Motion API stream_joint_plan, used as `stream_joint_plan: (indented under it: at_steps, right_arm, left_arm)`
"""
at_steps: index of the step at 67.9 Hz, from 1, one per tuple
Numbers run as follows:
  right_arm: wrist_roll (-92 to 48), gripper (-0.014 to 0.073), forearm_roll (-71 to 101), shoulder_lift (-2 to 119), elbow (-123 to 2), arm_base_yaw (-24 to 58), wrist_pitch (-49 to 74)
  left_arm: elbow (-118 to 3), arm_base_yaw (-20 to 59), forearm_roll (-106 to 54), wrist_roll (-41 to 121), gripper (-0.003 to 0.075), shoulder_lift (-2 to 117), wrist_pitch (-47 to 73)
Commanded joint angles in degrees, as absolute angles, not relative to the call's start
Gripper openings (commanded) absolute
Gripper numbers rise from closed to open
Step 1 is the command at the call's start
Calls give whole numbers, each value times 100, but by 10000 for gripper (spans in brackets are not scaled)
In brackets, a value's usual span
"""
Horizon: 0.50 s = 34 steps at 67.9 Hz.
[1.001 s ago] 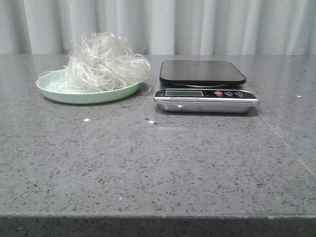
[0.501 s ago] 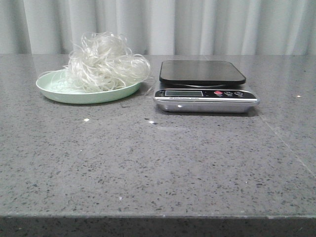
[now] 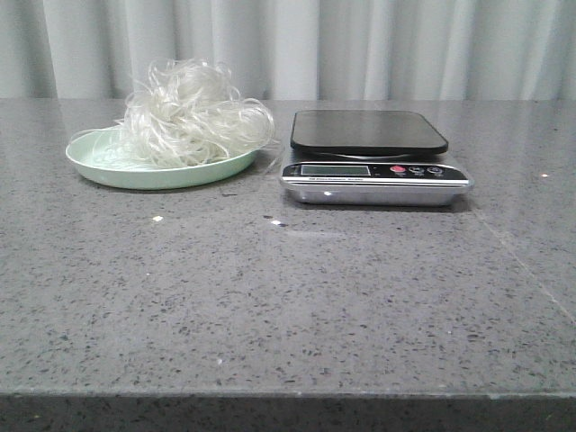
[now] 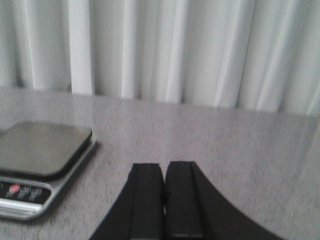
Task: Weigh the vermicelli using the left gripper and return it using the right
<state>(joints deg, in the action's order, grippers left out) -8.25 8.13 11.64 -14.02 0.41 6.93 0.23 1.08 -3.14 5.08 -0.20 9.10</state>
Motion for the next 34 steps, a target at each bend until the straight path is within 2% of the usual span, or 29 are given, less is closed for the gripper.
stream_joint_plan:
  at_steps: [1, 19, 23, 34]
  right_arm:
    - [-363, 151, 455, 916, -1220, 13, 322]
    - [-176, 151, 505, -148, 146, 13, -394]
    - [-176, 151, 534, -112, 112, 13, 0]
    - [-176, 151, 541, -158, 118, 13, 126]
  left_arm:
    - [64, 96, -362, 473, 136, -137, 455]
    - [64, 96, -362, 473, 136, -137, 448]
    - [64, 96, -362, 473, 136, -137, 448]
    - [64, 96, -362, 473, 136, -137, 440]
